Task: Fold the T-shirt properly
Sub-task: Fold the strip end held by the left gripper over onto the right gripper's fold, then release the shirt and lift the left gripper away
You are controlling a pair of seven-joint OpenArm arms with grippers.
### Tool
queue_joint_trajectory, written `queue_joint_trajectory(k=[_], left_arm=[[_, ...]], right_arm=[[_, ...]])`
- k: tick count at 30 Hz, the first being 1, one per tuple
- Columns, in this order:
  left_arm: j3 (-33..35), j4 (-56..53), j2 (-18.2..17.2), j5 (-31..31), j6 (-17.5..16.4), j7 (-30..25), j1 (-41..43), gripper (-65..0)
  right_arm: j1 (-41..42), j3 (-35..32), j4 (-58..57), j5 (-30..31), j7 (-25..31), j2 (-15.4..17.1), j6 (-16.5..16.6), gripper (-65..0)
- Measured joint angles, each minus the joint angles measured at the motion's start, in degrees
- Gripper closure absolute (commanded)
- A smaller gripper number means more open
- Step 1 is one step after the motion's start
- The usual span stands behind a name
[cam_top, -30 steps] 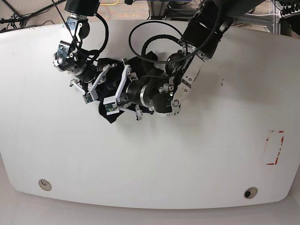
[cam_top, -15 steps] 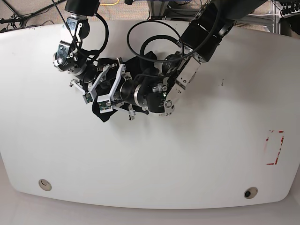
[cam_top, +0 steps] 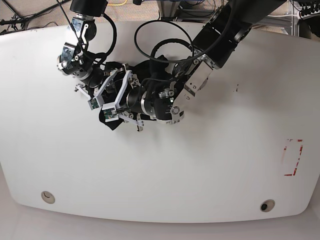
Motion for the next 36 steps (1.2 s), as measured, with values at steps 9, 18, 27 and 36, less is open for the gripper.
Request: queue_joint_trajectory(k=[9, 18, 27, 36], left_arm=[[0.8, 0.0, -0.3, 0.0, -0.3, -0.1, -2.4, -36.7], [1.0, 0.0, 0.2, -5.4, -0.6, -5.0, -5.1, -36.7], [-9.0, 0.2, 1.0, -12.3, -1.0, -5.6, -9.9, -36.7], [-21.9, 0.2, -3.0, -13.2, -1.0, -4.3, -12.0, -36.7]], right_arm=[[-0.2, 0.2, 2.4, -0.5, -2.4, -0.2, -0.1, -15.1], [0.2, 0.2, 3.3, -1.7, -3.5, -0.3, -0.5, -15.1], [0.1, 2.7, 9.6, -1.7, -5.7, -0.9, 0.0, -15.7], [0.0, 7.1, 17.9, -2.1, -13.0, -0.5, 0.0, -16.0]])
